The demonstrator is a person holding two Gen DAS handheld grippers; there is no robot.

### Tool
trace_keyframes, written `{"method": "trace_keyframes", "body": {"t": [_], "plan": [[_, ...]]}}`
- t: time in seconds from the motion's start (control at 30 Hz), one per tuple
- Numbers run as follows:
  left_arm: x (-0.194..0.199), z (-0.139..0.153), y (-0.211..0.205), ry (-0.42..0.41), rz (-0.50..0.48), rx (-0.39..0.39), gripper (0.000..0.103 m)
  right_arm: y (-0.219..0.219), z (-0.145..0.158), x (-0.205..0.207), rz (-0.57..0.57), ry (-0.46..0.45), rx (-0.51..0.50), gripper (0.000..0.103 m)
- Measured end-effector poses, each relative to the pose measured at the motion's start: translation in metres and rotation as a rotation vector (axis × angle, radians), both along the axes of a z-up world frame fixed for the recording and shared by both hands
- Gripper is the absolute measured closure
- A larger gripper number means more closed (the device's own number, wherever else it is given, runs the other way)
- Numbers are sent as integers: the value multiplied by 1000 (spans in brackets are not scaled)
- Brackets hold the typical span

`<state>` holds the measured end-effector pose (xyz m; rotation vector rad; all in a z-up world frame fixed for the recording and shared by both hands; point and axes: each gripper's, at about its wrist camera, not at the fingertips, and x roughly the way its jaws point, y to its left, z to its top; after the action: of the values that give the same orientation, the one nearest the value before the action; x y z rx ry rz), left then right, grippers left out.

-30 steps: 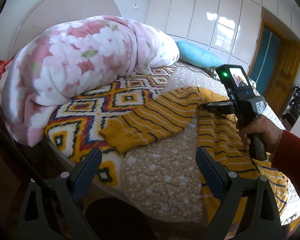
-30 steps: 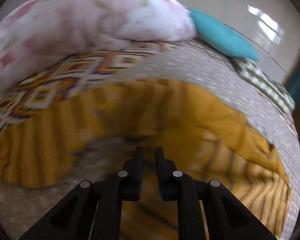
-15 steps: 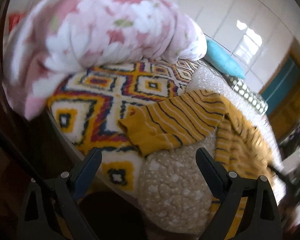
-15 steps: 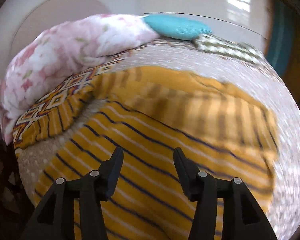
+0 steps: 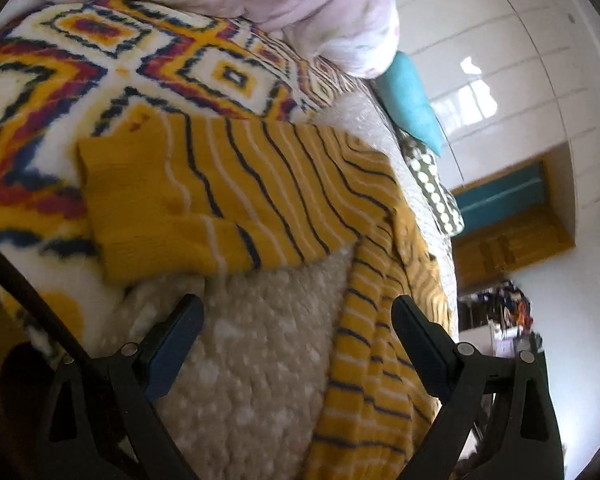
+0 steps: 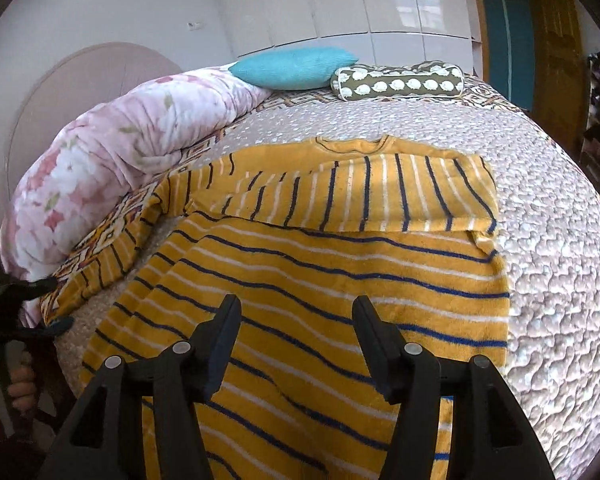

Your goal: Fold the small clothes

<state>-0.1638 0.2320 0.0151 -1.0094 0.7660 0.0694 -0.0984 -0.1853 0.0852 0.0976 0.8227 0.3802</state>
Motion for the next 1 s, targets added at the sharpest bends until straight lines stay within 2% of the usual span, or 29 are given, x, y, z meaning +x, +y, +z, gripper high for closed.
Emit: {"method": "trace_keyframes", "body": {"t": [0.17,0.2,0.27,0.3,0.33,0.4,0.47,0.57,0.7,0.77,0.87,1.0], "plan": [[13,3,14,-4,62,36,9,-6,4,-6,-21,-14,-8,40],[16,2,20,4,86,40,12,-7,5,-6,-25,-16,-12,40],[24,2,33,69,127,95,37,-7,3,-6,-33,-14,-25,40],[31,2,40,110,128,129,69,-8,2,-5,-38,-11,-31,40],[36,2,48,147,123,157,95,-8,0,-4,-46,-9,-39,40],[39,12,70,169,153,213,95,-9,-2,-3,-54,-3,-41,40],[47,34,86,183,197,317,96,-10,-3,-2,-60,1,-40,40],[67,93,103,160,266,530,96,-15,-4,-2,-69,-2,-38,40],[101,158,90,103,267,699,96,-26,-7,-2,-88,8,-10,40],[119,183,66,59,217,735,96,-36,-9,-4,-103,12,13,40],[147,209,15,-17,74,705,96,-51,-9,-6,-121,12,47,40],[185,224,-72,-91,-121,659,96,-72,-4,-11,-149,-6,92,40]]}}
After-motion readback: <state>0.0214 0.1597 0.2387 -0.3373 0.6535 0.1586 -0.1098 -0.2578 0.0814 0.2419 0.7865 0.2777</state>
